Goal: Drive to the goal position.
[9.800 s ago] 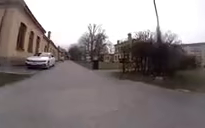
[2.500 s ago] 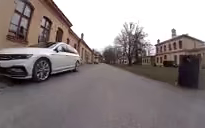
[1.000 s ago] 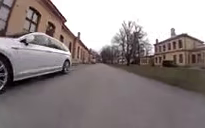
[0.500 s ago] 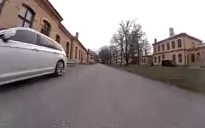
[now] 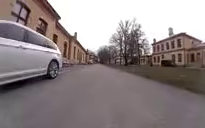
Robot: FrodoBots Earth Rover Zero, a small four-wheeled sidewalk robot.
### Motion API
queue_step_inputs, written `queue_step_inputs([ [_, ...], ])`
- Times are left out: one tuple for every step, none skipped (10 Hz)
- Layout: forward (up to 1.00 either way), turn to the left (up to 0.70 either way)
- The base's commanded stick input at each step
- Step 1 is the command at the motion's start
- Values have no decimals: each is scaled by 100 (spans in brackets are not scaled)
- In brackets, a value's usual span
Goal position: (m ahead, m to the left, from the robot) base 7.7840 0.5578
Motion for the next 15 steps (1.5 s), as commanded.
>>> queue_step_inputs([
  [100,0],
  [100,0],
  [100,0],
  [100,0],
  [100,0],
  [100,0],
  [100,0],
  [100,0],
  [100,0],
  [100,0],
  [100,0],
  [100,0],
  [100,0],
  [100,0],
  [100,0],
])
